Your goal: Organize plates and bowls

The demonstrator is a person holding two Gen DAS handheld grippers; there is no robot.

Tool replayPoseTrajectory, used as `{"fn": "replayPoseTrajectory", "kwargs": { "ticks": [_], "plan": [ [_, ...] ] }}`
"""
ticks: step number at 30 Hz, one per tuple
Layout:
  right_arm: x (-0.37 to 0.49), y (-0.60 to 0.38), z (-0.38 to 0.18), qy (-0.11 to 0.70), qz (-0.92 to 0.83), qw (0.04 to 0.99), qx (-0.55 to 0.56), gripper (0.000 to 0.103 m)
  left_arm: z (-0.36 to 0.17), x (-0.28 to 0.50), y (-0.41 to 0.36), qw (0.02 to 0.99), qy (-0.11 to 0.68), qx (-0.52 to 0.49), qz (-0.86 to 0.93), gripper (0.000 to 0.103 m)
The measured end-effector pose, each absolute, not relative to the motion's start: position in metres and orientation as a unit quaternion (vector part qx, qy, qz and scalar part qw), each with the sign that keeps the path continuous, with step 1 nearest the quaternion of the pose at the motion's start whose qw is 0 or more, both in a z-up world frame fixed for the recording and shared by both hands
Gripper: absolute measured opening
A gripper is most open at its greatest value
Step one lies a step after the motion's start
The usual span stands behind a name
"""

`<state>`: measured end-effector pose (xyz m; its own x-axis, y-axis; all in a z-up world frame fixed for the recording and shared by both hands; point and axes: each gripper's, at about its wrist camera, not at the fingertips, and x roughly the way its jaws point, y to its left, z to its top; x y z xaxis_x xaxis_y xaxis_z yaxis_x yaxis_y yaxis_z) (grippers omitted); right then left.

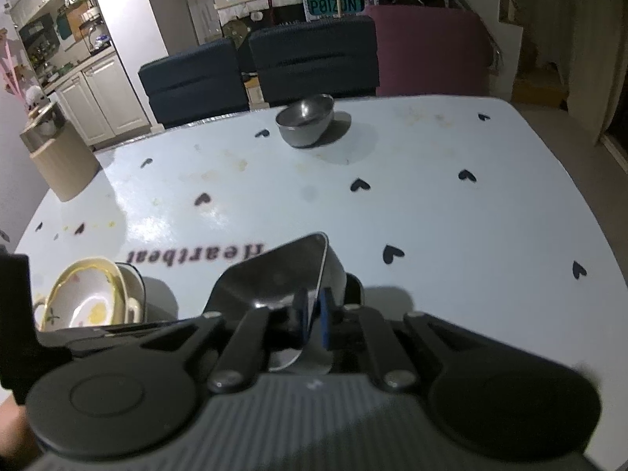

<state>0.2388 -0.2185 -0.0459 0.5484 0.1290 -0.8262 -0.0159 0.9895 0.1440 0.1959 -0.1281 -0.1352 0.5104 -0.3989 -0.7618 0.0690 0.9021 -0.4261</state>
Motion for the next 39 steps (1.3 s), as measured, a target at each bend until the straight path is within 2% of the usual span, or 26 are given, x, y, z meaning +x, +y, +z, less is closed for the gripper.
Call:
{"fn": "replayPoseTrajectory", "kwargs": {
  "ticks": [14, 20, 39],
  "plan": [
    [0.255, -0.238, -0.081, 0.521, 0.018, 0.85, 0.08, 0.007, -0.135, 0.194, -0.129, 0.852, 0.475, -0.171, -0.141, 0.006],
    [0.257, -0.236, -0.089, 0.528, 0.011, 0.847, 0.062, 0.002, -0.135, 0.196, -0.125, 0.85, 0.476, -0.171, -0.148, 0.005],
    [0.266, -0.247, -0.11, 0.548, 0.017, 0.832, 0.088, 0.003, -0.133, 0.195, -0.131, 0.849, 0.479, -0.157, -0.155, 0.01]
  ]
}}
